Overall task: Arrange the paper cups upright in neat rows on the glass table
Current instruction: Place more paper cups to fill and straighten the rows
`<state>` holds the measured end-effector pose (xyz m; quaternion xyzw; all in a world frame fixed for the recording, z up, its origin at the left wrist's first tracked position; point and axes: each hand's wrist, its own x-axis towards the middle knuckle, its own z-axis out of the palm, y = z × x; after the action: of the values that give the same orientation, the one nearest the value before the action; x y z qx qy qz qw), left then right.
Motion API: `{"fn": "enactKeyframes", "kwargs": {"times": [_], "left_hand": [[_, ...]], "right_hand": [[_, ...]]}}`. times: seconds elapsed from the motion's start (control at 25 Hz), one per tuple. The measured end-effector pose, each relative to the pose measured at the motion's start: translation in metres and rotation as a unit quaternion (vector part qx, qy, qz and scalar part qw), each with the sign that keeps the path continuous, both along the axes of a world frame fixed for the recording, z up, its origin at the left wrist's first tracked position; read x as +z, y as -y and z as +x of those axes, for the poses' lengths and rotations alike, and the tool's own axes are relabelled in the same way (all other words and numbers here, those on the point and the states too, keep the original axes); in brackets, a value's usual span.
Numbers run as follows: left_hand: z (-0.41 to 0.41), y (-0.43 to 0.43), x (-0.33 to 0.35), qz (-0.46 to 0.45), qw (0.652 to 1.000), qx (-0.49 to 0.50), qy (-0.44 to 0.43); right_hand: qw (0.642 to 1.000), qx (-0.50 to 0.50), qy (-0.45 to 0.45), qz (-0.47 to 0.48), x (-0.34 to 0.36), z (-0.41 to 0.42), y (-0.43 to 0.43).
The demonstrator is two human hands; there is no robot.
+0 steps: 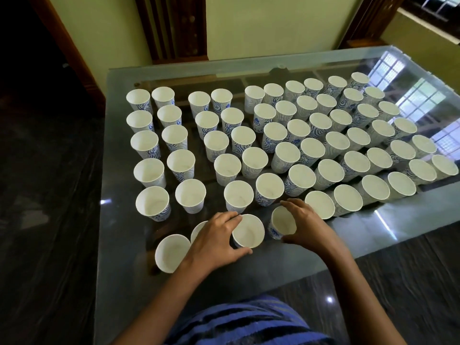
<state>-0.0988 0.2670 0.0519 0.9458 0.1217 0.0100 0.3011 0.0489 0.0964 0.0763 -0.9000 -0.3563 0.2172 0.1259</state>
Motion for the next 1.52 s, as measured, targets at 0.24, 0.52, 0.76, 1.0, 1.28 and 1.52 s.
{"fn": "enactKeyframes", "kwargs": {"times": [0.24,0.52,0.76,1.0,1.28,1.52], "left_hand": [[0.004,0.003,-0.006,-0.014,1.0,0.009,-0.006],[0.003,0.0,-0.005,-0.013,1.0,0.017,-0.002],[-0.021,-0.019,0.001,0.007,0.998,0.059,0.016],[-0.074,-0.045,0.003,0.032,0.991,0.13,-0.013],[-0.104,-0.052,-0.007,-0.004,0.984,0.176,-0.04],[-0.103,-0.06,-0.007,-0.007,0.983,0.182,-0.022]], "right_hand": [[1.0,-0.018,0.011,0.014,-0.006,0.0,0.0],[1.0,-0.015,0.024,0.005,-0.003,-0.003,-0.003],[0.995,0.053,0.001,0.089,0.01,-0.031,-0.035],[0.974,0.217,-0.04,0.058,-0.001,-0.07,-0.088],[0.967,0.25,-0.046,0.029,-0.009,-0.075,-0.11],[0.97,0.236,-0.051,0.029,-0.011,-0.076,-0.113]]}}
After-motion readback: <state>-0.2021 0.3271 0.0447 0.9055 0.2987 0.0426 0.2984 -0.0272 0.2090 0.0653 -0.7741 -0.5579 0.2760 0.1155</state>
